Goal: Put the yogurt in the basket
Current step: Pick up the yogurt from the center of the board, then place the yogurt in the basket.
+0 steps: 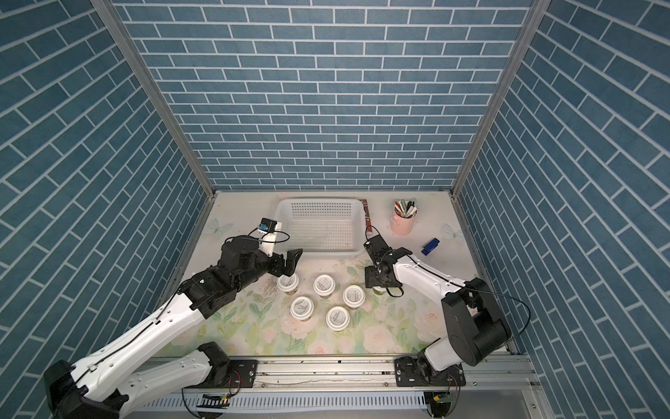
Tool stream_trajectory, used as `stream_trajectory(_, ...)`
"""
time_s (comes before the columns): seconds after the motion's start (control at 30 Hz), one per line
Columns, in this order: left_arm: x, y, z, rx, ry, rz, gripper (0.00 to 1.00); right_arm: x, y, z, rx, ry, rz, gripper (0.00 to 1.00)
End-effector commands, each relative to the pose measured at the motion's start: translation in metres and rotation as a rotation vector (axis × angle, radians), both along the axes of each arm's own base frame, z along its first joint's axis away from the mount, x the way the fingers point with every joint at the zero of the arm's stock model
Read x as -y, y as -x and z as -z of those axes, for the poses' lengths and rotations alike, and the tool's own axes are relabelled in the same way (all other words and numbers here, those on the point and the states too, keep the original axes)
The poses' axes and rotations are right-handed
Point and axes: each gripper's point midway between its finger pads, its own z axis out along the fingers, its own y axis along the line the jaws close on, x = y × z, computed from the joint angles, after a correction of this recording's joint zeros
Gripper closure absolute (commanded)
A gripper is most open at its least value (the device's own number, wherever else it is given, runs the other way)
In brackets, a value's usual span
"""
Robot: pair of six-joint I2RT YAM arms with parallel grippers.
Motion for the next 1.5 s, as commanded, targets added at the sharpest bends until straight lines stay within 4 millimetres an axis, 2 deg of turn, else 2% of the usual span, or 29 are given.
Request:
stream_trajectory(0.0,0.001,0.000,-0.001,0.001,-0.001,-0.004,0.00,0.002,0.003,0.003,-0.008,0.009,-0.011,0.25)
stream_trajectory(0.2,0.001,0.001,-0.004,0.002,0.002,-0.005,0.00,0.001,-0.004,-0.015,0.025,0.010,-0.016,0.25)
stream_trajectory(0.43,0.001,0.001,-0.006,0.004,0.005,-0.004,0.00,-0.004,-0.023,-0.060,0.102,0.011,-0.037,0.25)
stream_trajectory(0.7,0.003,0.002,-0.006,0.007,0.009,-0.002,0.00,-0.028,-0.060,-0.123,0.197,-0.012,-0.097,0.25)
stream_trajectory(0.93,0.004,0.001,-0.006,0.006,0.008,-0.001,0.00,-0.057,-0.104,-0.159,0.250,-0.016,-0.161,0.26)
stream_trajectory(1.1,0.003,0.001,-0.008,0.013,0.009,-0.005,0.00,-0.084,-0.139,-0.165,0.265,-0.024,-0.209,0.26)
stream_trajectory(1.33,0.002,-0.002,-0.010,0.018,0.004,-0.015,0.00,-0.123,-0.199,-0.154,0.286,-0.007,-0.263,0.26)
stream_trajectory(1.37,0.003,-0.002,-0.011,0.020,0.004,-0.014,0.00,-0.129,-0.208,-0.142,0.276,0.003,-0.270,0.26)
stream_trajectory(1.47,0.004,-0.003,-0.010,0.016,-0.002,-0.013,0.00,-0.142,-0.229,-0.128,0.279,0.007,-0.290,0.26)
